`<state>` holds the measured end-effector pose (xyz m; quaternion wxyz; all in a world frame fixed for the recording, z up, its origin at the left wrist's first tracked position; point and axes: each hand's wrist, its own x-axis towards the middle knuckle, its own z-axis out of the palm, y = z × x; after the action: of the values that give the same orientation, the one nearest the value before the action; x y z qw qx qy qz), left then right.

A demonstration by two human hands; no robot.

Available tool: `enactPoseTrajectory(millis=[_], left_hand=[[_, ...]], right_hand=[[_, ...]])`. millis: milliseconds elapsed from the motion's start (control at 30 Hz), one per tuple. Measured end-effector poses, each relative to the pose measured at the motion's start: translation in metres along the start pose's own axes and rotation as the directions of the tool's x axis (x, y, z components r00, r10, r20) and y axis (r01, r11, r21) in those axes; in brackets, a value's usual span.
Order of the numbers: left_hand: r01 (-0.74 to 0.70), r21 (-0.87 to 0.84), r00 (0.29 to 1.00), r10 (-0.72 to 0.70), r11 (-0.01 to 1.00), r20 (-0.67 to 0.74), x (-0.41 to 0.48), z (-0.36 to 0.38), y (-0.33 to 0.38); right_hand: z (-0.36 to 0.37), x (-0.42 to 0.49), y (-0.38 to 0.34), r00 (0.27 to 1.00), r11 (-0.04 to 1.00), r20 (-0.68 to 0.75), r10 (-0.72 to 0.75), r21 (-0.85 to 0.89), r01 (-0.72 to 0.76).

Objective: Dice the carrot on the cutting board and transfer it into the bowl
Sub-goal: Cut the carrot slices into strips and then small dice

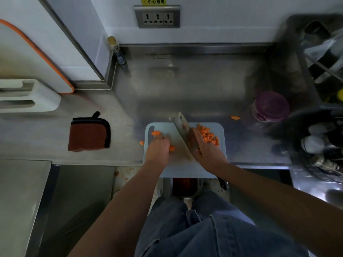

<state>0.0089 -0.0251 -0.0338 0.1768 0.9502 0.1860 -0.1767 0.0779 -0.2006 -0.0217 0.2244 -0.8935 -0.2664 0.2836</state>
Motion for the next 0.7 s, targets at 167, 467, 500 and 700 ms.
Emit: enactPoseTrajectory(millis=[167,467,500,700], left_hand=[[0.108,-0.074,0.993,-0.111,0.991,-0.039,0.0,0.002,0.017],[0.275,-0.263,0.948,-0.306,0.925,-0.084,-0.007,0.015,0.048],[0.296,-0.322,0.94,-0.334,0.899,-0.068,-0.007,0.017,0.049],[0.404,-0.515,0.891,-0.453,0.756,0.034,-0.013,0.019,0.047]], right_hand=[[-0.003,-0.011,0.002,0.999,0.999,-0.016,0.035,0.034,-0.034],[-0.002,-0.032,0.004,0.999,0.998,0.033,0.038,-0.051,-0.036],[-0.001,-0.033,0.004,0.999,0.998,0.028,0.043,-0.051,-0.042],[0.007,-0.037,0.0,0.998,0.995,0.05,0.033,-0.092,-0.029]])
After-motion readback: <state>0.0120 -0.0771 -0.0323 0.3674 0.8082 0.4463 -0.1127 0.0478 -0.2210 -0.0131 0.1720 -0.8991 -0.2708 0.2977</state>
